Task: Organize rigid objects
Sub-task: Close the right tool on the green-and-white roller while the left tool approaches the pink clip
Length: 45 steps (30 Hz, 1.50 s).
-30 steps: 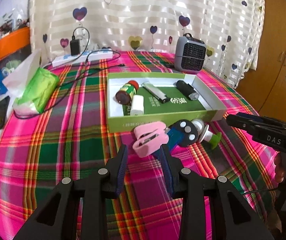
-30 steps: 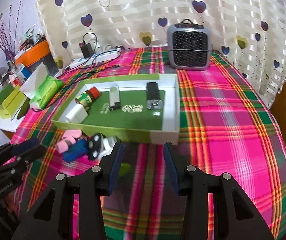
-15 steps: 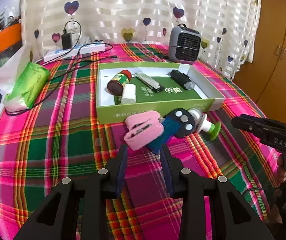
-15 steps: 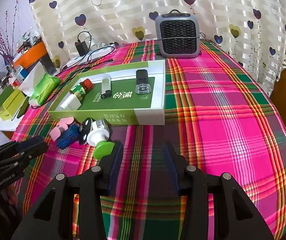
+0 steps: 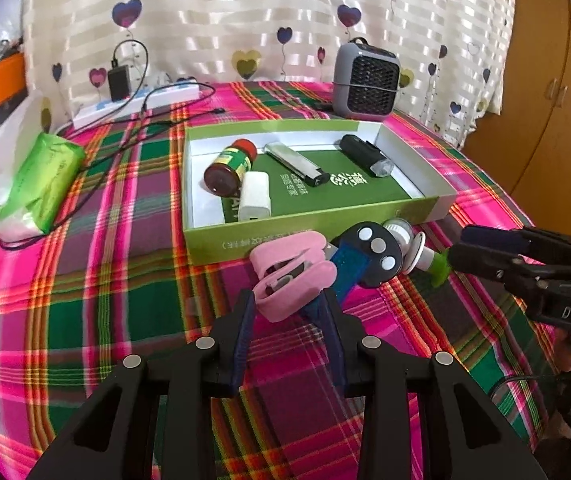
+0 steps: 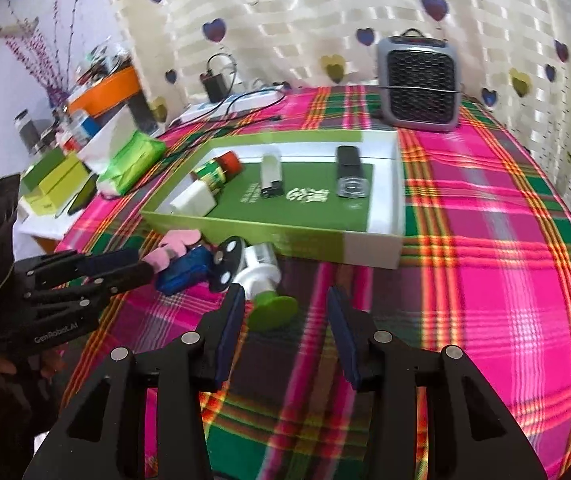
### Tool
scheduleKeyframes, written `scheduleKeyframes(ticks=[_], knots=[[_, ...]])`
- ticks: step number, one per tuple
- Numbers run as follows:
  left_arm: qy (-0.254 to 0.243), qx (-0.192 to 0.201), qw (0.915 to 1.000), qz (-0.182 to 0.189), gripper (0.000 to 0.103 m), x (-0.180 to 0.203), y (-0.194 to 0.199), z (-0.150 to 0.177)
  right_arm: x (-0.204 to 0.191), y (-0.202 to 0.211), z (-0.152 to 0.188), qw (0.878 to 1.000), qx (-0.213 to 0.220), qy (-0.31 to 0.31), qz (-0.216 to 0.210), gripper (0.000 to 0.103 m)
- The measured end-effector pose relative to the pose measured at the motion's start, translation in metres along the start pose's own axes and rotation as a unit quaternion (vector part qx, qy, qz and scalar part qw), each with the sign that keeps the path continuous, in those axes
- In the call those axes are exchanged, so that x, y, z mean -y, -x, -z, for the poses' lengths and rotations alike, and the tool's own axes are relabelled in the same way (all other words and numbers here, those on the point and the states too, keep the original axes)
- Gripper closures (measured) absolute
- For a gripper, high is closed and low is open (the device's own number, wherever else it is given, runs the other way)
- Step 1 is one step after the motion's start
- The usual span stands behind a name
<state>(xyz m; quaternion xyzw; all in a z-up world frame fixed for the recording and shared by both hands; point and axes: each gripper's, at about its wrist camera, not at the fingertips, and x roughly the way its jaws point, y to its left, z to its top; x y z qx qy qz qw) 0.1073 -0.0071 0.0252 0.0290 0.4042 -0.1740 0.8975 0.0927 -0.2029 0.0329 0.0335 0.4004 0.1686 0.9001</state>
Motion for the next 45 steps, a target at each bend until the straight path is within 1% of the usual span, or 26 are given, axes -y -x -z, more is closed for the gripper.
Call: scheduleKeyframes(ticks=[2,6,13,18,22,25,27,29,30,37,41,45], knots=[[-0.001,-0.003,1.0000,0.002,0.071,-0.001,-0.002,-0.001,-0.004,-0.005,-0.002,1.000,-0.006,0.009,-0.003,0.053],[0.002,-0.004,1.0000,0.008,0.070,-0.003,-0.004,-0.003,-0.010,-0.013,-0.004,1.000,-0.017,0.026,-0.001,0.053],[-0.014,-0.006,0.9997,0.018,0.064,-0.001,-0.008,-0.007,-0.015,-0.025,-0.006,0.998,-0.037,0.046,0.018,0.053],[-0.008,-0.010,0.9991,0.041,0.064,0.000,-0.010,-0.007,-0.012,-0.031,-0.006,0.997,-0.051,0.050,0.035,0.053],[-0.013,-0.011,0.9986,0.051,0.064,0.006,-0.009,-0.005,-0.012,-0.034,-0.003,0.994,-0.059,0.066,0.067,0.053],[-0.014,-0.012,0.9980,0.060,0.064,0.009,-0.007,-0.004,-0.008,-0.033,-0.004,0.995,-0.056,0.060,0.063,0.053],[-0.012,-0.013,0.9975,0.068,0.064,0.011,-0.006,-0.002,-0.008,-0.031,-0.004,0.995,-0.054,0.062,0.064,0.056],[-0.012,-0.016,0.9969,0.076,0.064,0.015,-0.006,0.000,-0.008,-0.031,-0.003,0.994,-0.053,0.063,0.065,0.067],[-0.013,-0.018,0.9967,0.079,0.064,0.017,-0.006,0.000,-0.007,-0.030,-0.003,0.994,-0.053,0.062,0.067,0.070],[-0.032,-0.024,0.9947,0.094,0.064,0.033,-0.003,0.007,-0.001,-0.026,-0.001,0.995,-0.051,0.056,0.070,0.070],[-0.036,-0.019,0.9952,0.089,0.064,0.034,0.000,0.006,0.002,-0.024,0.001,0.995,-0.051,0.054,0.071,0.070],[-0.039,-0.011,0.9962,0.076,0.064,0.031,0.001,-0.001,0.005,-0.022,0.005,0.995,-0.055,0.053,0.071,0.071]])
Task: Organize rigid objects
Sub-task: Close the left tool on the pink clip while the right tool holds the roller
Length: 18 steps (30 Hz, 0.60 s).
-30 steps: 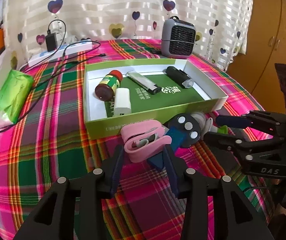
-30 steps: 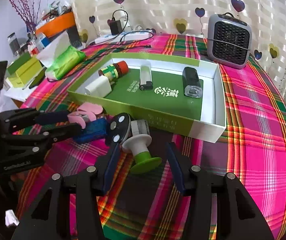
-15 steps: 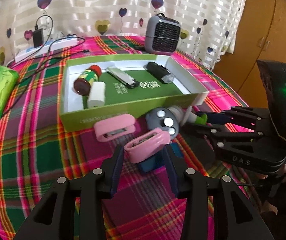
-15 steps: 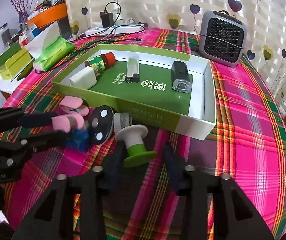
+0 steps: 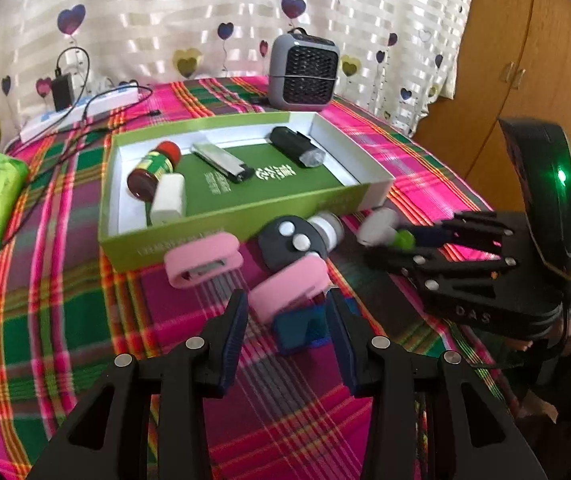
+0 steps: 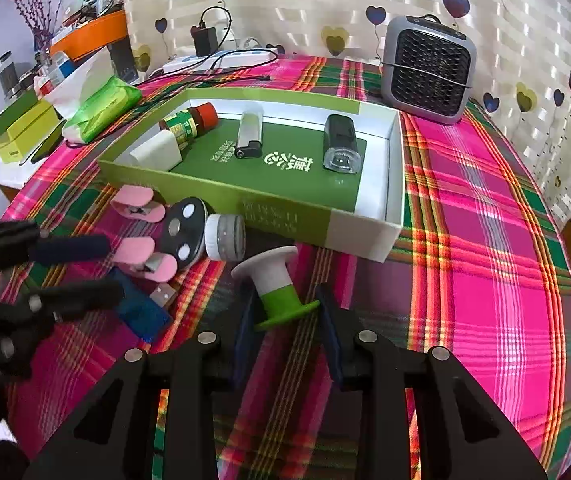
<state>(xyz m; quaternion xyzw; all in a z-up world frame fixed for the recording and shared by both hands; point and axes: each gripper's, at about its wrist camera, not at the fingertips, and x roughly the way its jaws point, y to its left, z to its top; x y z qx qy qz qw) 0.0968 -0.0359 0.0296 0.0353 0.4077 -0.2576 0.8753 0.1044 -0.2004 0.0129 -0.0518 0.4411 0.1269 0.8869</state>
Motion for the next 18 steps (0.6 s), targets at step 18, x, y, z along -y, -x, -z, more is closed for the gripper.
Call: scheduleKeyframes(ticks=[18], knots=[[-0.034,-0.025,0.9990,-0.011,0.064,0.006,-0.025,-0.012,0.005,0.004,0.004,1.000,0.002,-0.004,-0.001,0.072]])
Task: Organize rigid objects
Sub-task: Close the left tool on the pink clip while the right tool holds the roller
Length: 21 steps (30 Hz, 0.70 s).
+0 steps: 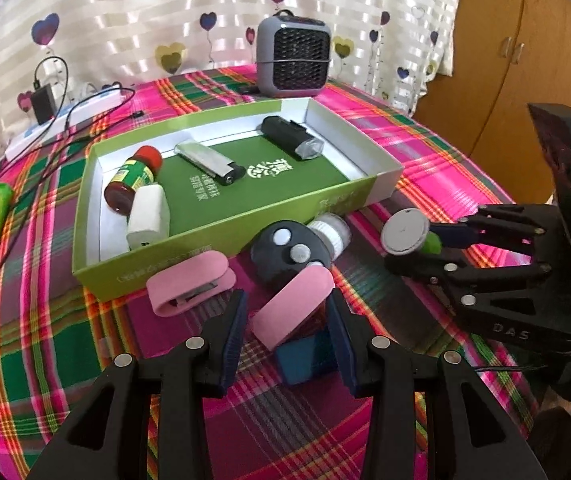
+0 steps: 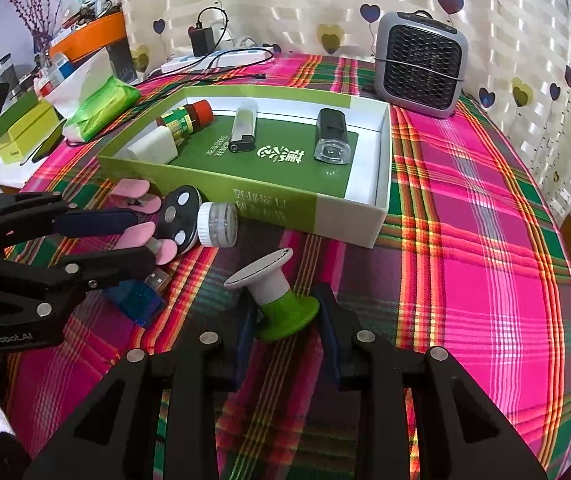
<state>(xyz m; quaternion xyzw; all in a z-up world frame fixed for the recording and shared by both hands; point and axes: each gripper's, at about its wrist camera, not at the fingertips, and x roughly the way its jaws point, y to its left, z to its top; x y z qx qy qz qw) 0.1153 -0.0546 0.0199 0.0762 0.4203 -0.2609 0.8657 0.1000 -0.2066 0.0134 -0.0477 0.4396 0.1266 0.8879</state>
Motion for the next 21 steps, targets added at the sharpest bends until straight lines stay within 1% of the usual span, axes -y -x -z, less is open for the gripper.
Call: scheduleKeyframes(ticks=[7,14,15,16,18,19,20,21], knots=[[0.005,-0.004,1.0000,0.005,0.064,-0.0021,-0.0045,-0.0029,0.0004,0.0003,0.0001,1.000,0.001,0.000,-0.001,0.072],[0.025,-0.008,0.9996,0.011,0.065,-0.0053,-0.0084,-0.0037,0.0009,0.0013,0.0002,1.000,0.002,0.000,-0.001,0.072],[0.026,-0.008,0.9996,0.010,0.067,-0.0053,-0.0080,-0.0033,0.0010,0.0014,0.0003,1.000,0.002,0.000,-0.001,0.072],[0.025,-0.008,0.9996,0.009,0.073,-0.0052,-0.0076,-0.0030,0.0007,0.0012,0.0004,1.000,0.002,0.000,-0.001,0.072],[0.025,-0.009,0.9996,0.008,0.076,-0.0051,-0.0073,-0.0026,0.0008,0.0014,0.0005,1.000,0.002,0.000,0.000,0.072],[0.025,-0.010,0.9996,0.009,0.083,-0.0052,-0.0073,-0.0025,0.0009,0.0016,0.0005,1.000,0.002,0.001,0.000,0.072],[0.026,-0.010,0.9996,0.010,0.086,-0.0058,-0.0078,-0.0024,0.0007,0.0012,0.0005,1.000,0.002,0.000,0.000,0.072],[0.027,-0.010,0.9995,0.011,0.086,-0.0063,-0.0079,-0.0023,0.0010,0.0014,0.0007,1.000,0.002,0.000,0.000,0.072]])
